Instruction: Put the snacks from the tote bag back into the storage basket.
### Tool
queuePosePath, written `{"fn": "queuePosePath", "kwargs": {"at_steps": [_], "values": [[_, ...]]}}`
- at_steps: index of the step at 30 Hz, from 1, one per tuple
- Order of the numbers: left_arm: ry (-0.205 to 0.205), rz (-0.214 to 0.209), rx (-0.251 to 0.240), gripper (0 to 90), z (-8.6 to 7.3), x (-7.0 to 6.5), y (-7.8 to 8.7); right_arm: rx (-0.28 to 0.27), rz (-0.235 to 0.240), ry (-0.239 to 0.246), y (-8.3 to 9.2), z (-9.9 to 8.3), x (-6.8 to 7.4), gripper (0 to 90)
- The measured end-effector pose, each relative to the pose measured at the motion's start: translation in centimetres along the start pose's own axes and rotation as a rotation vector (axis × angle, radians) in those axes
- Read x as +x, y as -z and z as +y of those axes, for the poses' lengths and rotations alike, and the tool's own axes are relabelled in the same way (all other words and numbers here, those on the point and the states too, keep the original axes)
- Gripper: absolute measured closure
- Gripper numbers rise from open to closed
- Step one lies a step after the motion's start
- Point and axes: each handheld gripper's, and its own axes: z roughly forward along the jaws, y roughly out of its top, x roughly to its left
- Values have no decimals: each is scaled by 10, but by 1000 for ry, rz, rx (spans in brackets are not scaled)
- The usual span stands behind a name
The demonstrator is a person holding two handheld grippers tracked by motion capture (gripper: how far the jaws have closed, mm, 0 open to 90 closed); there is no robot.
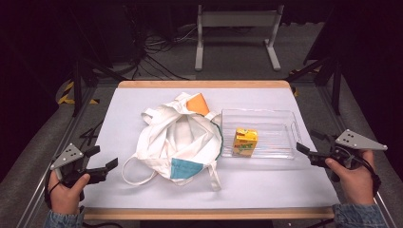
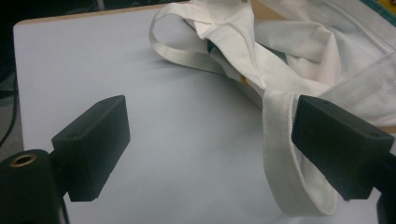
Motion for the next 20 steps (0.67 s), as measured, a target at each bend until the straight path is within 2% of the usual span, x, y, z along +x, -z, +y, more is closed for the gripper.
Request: {"fn": "queuePosePath", "kwargs": {"at_steps": [1, 4, 10, 14, 17, 18, 19, 20], "values": [[2, 3, -7, 122, 0, 0, 0, -5, 1, -14, -1, -2, 1, 234], [0, 4, -27, 121, 1, 0, 1, -47, -58, -45, -4, -11, 7, 258], [-5, 9, -67, 118, 2, -1, 3, 25, -62, -73, -5, -13, 8, 247], [-2, 14, -86, 116, 3, -2, 5, 53, -60, -79, -6, -14, 8, 230], [-12, 25, -87, 115, 3, -2, 5, 84, -64, -80, -8, -13, 8, 235], [-14, 30, -88, 115, 3, -2, 5, 111, -75, -89, -8, -12, 8, 249], [-14, 32, -88, 114, 3, -2, 5, 152, -104, -58, -7, -10, 10, 250], [-15, 35, -90, 114, 3, -2, 4, 170, -119, -35, -7, -8, 11, 250]]}}
